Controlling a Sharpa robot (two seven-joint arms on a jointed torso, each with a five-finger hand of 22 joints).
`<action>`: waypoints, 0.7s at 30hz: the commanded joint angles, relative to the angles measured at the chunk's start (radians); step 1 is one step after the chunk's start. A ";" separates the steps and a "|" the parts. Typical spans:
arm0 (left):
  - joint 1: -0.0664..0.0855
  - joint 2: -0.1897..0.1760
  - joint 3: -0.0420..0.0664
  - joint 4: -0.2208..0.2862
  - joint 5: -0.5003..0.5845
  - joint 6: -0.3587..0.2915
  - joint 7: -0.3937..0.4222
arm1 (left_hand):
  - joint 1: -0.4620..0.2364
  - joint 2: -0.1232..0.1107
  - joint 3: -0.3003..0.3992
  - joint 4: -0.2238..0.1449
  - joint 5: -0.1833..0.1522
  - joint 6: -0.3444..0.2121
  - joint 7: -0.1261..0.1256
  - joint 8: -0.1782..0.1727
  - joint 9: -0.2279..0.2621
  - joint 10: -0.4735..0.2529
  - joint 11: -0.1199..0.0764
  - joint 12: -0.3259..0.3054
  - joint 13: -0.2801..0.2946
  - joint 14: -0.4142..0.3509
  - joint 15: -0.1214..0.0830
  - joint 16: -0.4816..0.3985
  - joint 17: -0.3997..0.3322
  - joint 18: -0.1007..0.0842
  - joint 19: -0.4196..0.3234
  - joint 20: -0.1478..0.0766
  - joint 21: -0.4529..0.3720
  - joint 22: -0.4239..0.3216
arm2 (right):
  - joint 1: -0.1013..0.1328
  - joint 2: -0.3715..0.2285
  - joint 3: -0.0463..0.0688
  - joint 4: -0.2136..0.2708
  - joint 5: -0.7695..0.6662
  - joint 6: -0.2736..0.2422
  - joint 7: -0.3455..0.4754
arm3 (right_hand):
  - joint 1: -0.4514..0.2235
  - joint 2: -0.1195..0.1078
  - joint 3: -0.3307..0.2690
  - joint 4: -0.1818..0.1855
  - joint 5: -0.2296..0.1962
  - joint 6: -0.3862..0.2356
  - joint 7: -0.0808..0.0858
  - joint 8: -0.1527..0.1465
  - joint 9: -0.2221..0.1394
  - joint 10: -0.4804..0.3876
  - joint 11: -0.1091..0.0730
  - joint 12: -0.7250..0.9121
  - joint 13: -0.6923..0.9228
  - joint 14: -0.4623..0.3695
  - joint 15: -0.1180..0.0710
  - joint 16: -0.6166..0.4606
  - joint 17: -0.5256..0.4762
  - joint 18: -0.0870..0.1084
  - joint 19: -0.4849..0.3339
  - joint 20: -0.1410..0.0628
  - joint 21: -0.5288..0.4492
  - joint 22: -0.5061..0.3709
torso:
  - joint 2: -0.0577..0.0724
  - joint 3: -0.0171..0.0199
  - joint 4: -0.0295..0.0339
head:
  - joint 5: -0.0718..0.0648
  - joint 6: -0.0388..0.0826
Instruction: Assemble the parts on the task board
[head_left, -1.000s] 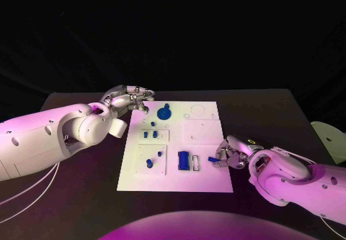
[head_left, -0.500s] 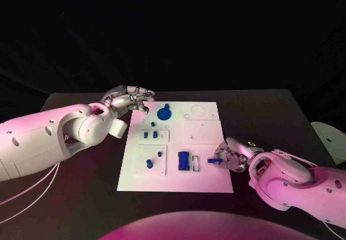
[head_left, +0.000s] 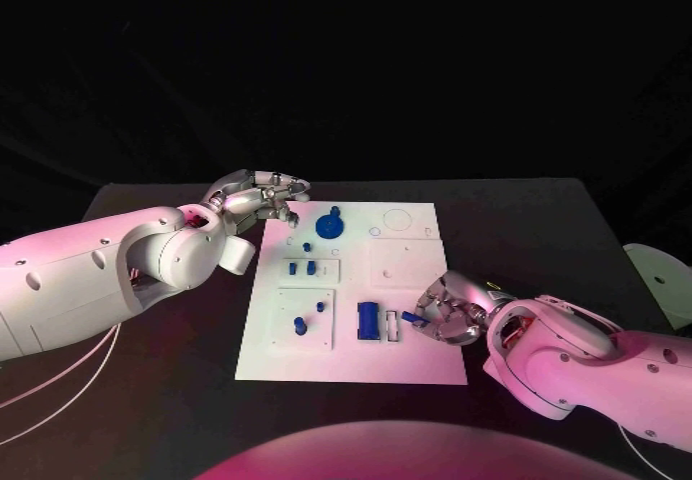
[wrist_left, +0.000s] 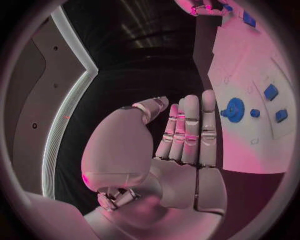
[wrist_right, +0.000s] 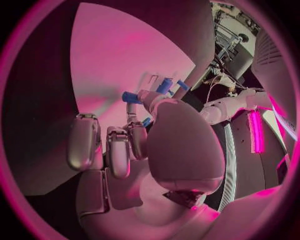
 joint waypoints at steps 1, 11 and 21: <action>0.000 0.002 0.000 0.002 0.002 0.015 0.006 | -0.005 0.003 -0.003 0.005 0.005 -0.007 0.000 0.005 0.001 -0.002 0.000 0.004 -0.001 -0.003 0.000 0.001 -0.001 0.011 0.004 -0.001 -0.006 -0.001 | 0.000 0.015 0.000 -0.006 0.066 -0.007 -0.005 | -0.035 -0.007 0.021 -0.003 -0.007 0.003 -0.004 0.041 0.064 0.022 0.004 0.007 0.115 0.105 0.004 0.004 0.258 -0.016 0.026 -0.001 0.007 0.181 | 0.000 0.0002 -0.0009 | -0.002 -0.002; 0.000 0.003 0.000 0.003 0.002 0.017 0.006 | -0.004 0.004 -0.003 0.005 0.006 -0.008 0.000 0.006 0.001 -0.003 -0.001 0.004 -0.001 -0.003 0.000 0.001 -0.001 0.011 0.005 -0.001 -0.007 -0.001 | -0.005 0.062 0.000 -0.040 0.083 0.010 -0.010 | -0.188 -0.026 0.000 0.033 -0.062 0.013 -0.001 0.046 0.069 0.033 0.007 0.033 0.132 0.106 0.007 0.006 0.264 -0.017 0.029 0.001 0.014 0.183 | 0.001 0.0012 -0.0001 | -0.002 -0.004; 0.000 0.002 0.000 0.004 0.002 0.019 0.004 | -0.004 0.004 -0.003 0.005 0.006 -0.008 0.000 0.006 0.001 -0.003 -0.001 0.004 -0.001 -0.003 0.000 0.001 -0.001 0.011 0.005 -0.001 -0.007 -0.001 | -0.007 0.086 0.000 -0.054 0.078 0.062 -0.011 | -0.267 -0.019 -0.039 0.034 -0.093 0.023 -0.003 0.045 0.065 0.043 0.006 0.059 0.150 0.106 0.006 0.006 0.264 -0.017 0.030 0.001 0.017 0.183 | 0.001 0.0018 -0.0014 | -0.001 -0.007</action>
